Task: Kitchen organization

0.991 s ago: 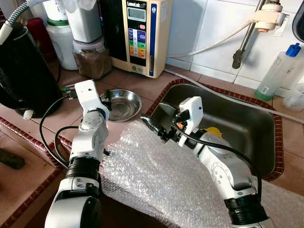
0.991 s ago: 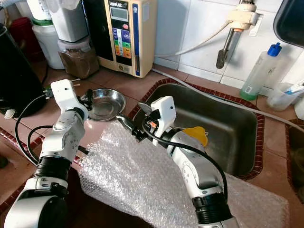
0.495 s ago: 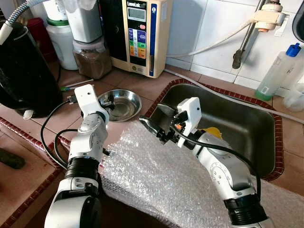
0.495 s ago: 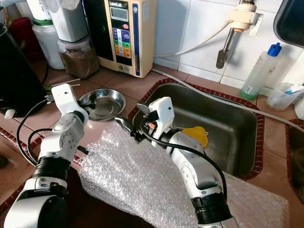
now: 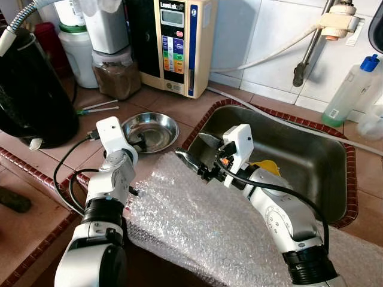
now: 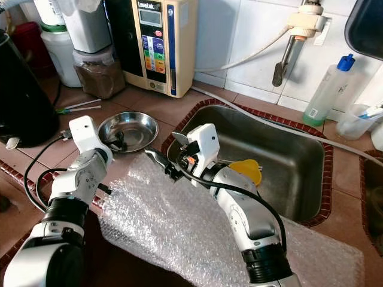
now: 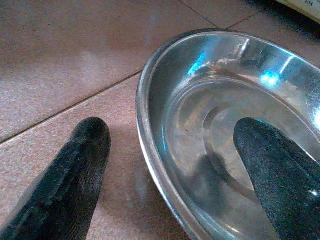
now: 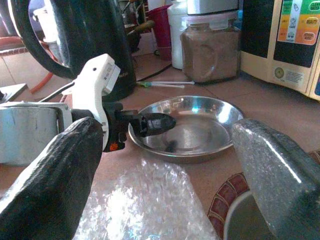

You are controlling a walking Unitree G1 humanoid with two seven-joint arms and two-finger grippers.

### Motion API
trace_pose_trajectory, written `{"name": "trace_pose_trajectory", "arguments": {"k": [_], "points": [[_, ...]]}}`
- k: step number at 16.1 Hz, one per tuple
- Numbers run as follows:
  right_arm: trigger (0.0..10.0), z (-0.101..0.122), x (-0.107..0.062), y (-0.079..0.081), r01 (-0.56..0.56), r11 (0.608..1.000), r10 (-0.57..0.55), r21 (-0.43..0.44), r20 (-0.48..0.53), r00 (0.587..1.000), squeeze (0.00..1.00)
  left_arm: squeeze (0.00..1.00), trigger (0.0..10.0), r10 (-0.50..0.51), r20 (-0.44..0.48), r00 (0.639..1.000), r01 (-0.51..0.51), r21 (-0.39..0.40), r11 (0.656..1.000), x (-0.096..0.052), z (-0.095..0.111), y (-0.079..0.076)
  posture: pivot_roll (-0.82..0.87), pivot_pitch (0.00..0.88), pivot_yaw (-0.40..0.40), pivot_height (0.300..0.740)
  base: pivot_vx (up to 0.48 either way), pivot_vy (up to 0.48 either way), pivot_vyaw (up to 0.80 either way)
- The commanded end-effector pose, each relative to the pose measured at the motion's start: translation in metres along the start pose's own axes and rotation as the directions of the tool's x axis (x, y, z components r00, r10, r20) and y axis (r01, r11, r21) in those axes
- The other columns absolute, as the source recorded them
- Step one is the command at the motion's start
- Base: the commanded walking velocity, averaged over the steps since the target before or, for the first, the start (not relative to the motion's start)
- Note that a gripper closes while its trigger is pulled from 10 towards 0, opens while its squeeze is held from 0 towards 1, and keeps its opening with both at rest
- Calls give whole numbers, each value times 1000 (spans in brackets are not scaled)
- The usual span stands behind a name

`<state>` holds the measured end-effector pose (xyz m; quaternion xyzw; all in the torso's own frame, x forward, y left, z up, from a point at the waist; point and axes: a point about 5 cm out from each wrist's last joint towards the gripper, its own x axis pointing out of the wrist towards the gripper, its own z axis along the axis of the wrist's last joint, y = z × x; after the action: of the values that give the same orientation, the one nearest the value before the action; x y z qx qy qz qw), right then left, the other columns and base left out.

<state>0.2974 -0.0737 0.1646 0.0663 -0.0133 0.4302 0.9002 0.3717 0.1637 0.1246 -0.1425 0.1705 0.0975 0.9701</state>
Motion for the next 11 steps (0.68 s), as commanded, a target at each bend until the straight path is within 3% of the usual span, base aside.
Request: {"name": "trace_pose_trajectory", "arguments": {"k": [1,2,3,4,5,11], "points": [[10000,1,1,2,-11,1000,11,-15,1,1000,0,1000,10000,-22,-45,999,22,7,1000,2,-2,-5,42,0,32,740,0,0,0],[10000,1,1,2,-10,1000,10,-16,1,1000,0,251,10000,-26,-64,998,27,14,1000,3,-3,-6,42,0,31,740,0,0,0],[10000,1,0,2,-9,1000,9,-18,-2,1000,0,0,4549,-19,-96,995,19,-2,1000,5,-5,-5,40,0,33,740,0,0,0],[10000,0,0,2,-9,1000,9,-20,-4,1000,0,0,3529,-18,-96,995,18,0,1000,5,-5,-4,40,0,33,740,0,0,0],[10000,0,0,2,-8,1000,8,-21,-5,1000,0,0,0,-26,-104,994,25,-12,1000,5,-5,-4,40,0,33,740,0,0,0],[10000,-2,0,2,-12,1000,11,-28,-16,1000,0,0,0,-17,-101,995,15,-21,1000,6,-8,2,44,0,26,740,0,0,0]]}}
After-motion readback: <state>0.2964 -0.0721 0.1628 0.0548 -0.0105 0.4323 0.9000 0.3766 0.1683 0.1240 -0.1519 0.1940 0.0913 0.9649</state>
